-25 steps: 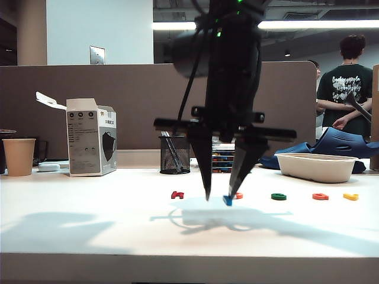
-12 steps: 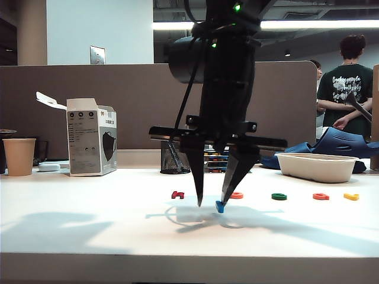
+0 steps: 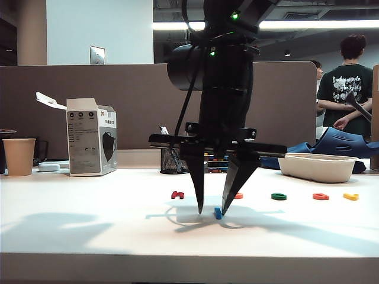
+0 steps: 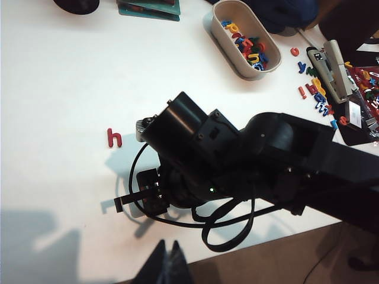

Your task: Select the appropriate letters from the row of letter magnets placed on the table to arrange into the word "love".

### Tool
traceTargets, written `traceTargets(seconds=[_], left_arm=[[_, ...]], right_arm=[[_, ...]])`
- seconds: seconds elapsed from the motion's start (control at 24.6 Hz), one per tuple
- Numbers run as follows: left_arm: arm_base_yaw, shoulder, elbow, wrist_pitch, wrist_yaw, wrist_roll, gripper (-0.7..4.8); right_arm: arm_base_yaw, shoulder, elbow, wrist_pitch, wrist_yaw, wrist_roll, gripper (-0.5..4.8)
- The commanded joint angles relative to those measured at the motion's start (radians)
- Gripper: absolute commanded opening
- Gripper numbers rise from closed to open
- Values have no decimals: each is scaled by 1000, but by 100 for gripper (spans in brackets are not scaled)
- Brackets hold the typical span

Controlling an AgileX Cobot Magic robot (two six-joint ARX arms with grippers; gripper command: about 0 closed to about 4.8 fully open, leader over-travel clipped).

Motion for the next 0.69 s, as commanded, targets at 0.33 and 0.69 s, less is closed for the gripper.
traceTargets(seconds=[0.33,0.69], left_arm=[[-2,-3,3,-13,5,1,-5],[-2,-3,3,-12,3,1,-5]], right_arm=[[-67,-101,17,40,93,-110,153],[-174,-55,65,107,80,-171,153]])
